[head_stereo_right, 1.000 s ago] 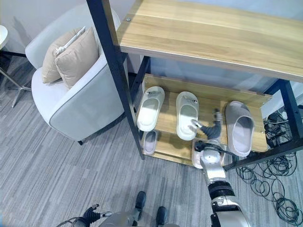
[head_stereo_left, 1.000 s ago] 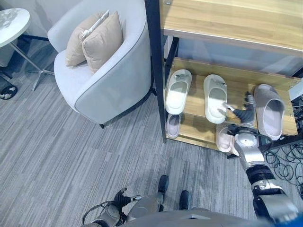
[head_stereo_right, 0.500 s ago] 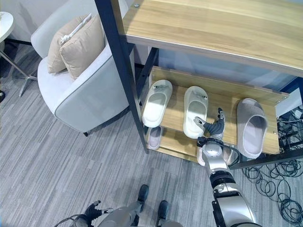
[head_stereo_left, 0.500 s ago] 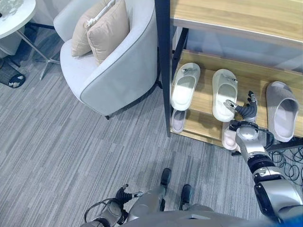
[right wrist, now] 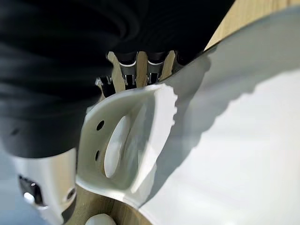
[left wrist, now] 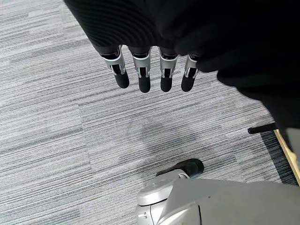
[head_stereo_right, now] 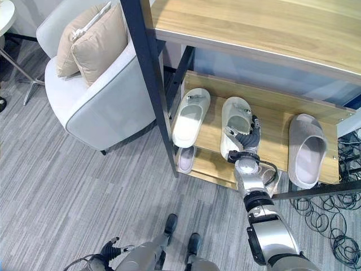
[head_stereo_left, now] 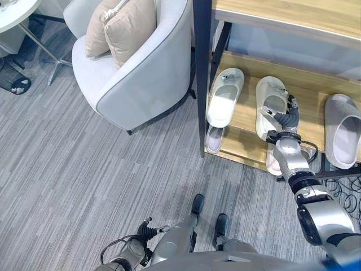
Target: Arrange the slippers neatly on the shoe rack.
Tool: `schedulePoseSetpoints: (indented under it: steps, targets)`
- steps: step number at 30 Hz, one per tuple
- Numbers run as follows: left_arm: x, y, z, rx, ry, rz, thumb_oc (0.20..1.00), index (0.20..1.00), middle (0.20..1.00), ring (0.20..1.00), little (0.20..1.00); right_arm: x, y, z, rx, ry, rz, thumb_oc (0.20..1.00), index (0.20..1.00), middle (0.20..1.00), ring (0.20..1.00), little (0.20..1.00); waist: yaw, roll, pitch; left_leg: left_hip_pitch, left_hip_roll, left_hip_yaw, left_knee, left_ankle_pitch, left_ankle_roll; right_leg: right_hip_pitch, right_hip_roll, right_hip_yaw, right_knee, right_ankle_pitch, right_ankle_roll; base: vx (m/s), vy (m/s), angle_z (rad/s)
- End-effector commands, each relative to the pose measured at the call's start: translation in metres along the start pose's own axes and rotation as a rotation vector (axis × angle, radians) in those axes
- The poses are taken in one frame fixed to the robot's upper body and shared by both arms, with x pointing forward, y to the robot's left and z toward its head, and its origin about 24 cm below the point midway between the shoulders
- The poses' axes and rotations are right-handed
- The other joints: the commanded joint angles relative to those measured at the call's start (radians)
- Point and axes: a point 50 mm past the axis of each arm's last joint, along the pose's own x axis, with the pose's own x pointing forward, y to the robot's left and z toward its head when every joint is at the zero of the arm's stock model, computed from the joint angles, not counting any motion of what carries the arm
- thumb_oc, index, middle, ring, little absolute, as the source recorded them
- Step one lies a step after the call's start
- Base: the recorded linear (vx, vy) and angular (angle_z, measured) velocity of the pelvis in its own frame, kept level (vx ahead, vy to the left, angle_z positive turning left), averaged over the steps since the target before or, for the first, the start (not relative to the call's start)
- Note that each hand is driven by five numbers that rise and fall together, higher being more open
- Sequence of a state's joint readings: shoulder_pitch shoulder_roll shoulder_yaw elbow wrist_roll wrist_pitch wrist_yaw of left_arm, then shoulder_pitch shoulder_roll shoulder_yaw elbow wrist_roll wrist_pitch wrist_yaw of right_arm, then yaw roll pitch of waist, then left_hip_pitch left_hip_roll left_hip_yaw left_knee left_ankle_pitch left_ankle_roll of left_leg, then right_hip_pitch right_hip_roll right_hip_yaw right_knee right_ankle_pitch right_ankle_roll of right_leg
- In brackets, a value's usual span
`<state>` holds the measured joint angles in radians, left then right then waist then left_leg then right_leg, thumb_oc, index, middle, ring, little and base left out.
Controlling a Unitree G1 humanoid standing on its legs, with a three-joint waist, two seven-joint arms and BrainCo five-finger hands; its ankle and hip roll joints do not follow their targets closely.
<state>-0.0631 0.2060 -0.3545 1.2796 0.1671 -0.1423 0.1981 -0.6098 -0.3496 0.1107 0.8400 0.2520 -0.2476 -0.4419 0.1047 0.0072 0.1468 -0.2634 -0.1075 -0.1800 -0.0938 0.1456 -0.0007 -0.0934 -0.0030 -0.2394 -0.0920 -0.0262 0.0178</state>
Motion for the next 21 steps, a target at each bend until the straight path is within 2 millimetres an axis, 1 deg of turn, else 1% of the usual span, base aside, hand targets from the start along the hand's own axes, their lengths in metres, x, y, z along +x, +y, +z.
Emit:
schedulePoseSetpoints:
  steps: [1,2,3,5,9,13,14,17,21]
  targets:
    - [-0.002,-0.029,0.01,0.05,-0.002,-0.082,1.0,1.0,1.0,1.0,1.0,-0.003,0.017,0.012,0.043,-0.053,0.044,1.0,1.0,1.0,1.0,1.0,0.04,-0.013,-0.014,0.027,0.062,0.042,0.006,-0.095,-0.048,-0.03,-0.145,-0.016,0.005,0.05,0.136,0.01,0.017,0.03]
    - [-0.002,-0.029,0.011,0.051,-0.005,-0.079,1.0,1.0,1.0,1.0,1.0,-0.004,0.02,0.012,0.052,-0.051,0.046,1.0,1.0,1.0,1.0,1.0,0.041,-0.012,-0.013,0.026,0.062,0.041,0.006,-0.095,-0.049,-0.03,-0.146,-0.017,0.005,0.05,0.137,0.01,0.037,0.03]
    - [0.004,-0.018,0.027,0.006,-0.026,-0.046,1.0,1.0,1.0,1.0,1.0,-0.009,0.034,0.019,0.06,-0.078,0.095,1.0,1.0,1.0,1.0,1.0,0.028,-0.011,-0.014,0.026,0.062,0.045,0.006,-0.096,-0.047,-0.032,-0.147,-0.013,0.005,0.051,0.137,0.01,0.037,0.05]
    - [-0.002,-0.029,0.011,-0.016,0.008,-0.072,1.0,1.0,1.0,1.0,1.0,0.0,0.029,0.027,0.08,-0.077,0.035,1.0,1.0,1.0,1.0,1.0,0.041,-0.01,-0.02,0.02,0.058,0.038,0.006,-0.096,-0.047,-0.034,-0.148,-0.02,0.005,0.051,0.135,0.01,0.026,-0.03]
    - [-0.003,-0.03,0.007,-0.017,0.023,-0.081,1.0,1.0,1.0,1.0,1.0,0.001,0.028,0.028,0.083,-0.077,0.021,1.0,1.0,1.0,1.0,1.0,0.046,-0.011,-0.019,0.018,0.054,0.029,0.006,-0.096,-0.048,-0.03,-0.148,-0.027,0.005,0.049,0.135,0.01,0.0,0.14]
    - [-0.004,-0.033,0.005,-0.019,0.033,-0.089,1.0,1.0,1.0,1.0,1.0,0.003,0.016,0.024,0.065,-0.067,-0.055,1.0,1.0,1.0,1.0,1.0,0.045,-0.01,-0.022,0.023,0.053,0.027,0.006,-0.099,-0.047,-0.024,-0.15,-0.032,0.005,0.045,0.134,0.01,0.001,0.03]
    - [-0.004,-0.034,0.004,-0.022,0.036,-0.091,1.0,1.0,1.0,1.0,1.0,0.003,0.01,0.02,0.052,-0.058,-0.084,1.0,1.0,1.0,1.0,1.0,0.044,-0.01,-0.024,0.025,0.053,0.027,0.006,-0.101,-0.047,-0.023,-0.151,-0.032,0.005,0.045,0.134,0.0,0.0,0.0]
    - [-0.003,-0.031,0.007,-0.029,0.037,-0.084,1.0,1.0,1.0,1.0,1.0,-0.002,-0.001,0.017,0.019,-0.087,-0.12,1.0,1.0,1.0,1.0,1.0,0.031,-0.005,-0.027,0.032,0.054,0.034,0.006,-0.107,-0.045,-0.02,-0.152,-0.026,0.005,0.042,0.135,0.0,0.0,0.0]
    - [-0.001,-0.024,0.007,-0.033,0.038,-0.079,1.0,1.0,1.0,1.0,1.0,-0.007,-0.016,0.024,-0.068,-0.186,-0.101,1.0,1.0,1.0,1.0,1.0,0.01,-0.003,-0.034,0.05,0.059,0.052,0.006,-0.116,-0.043,-0.013,-0.151,-0.014,0.005,0.04,0.137,0.01,-0.014,-0.05]
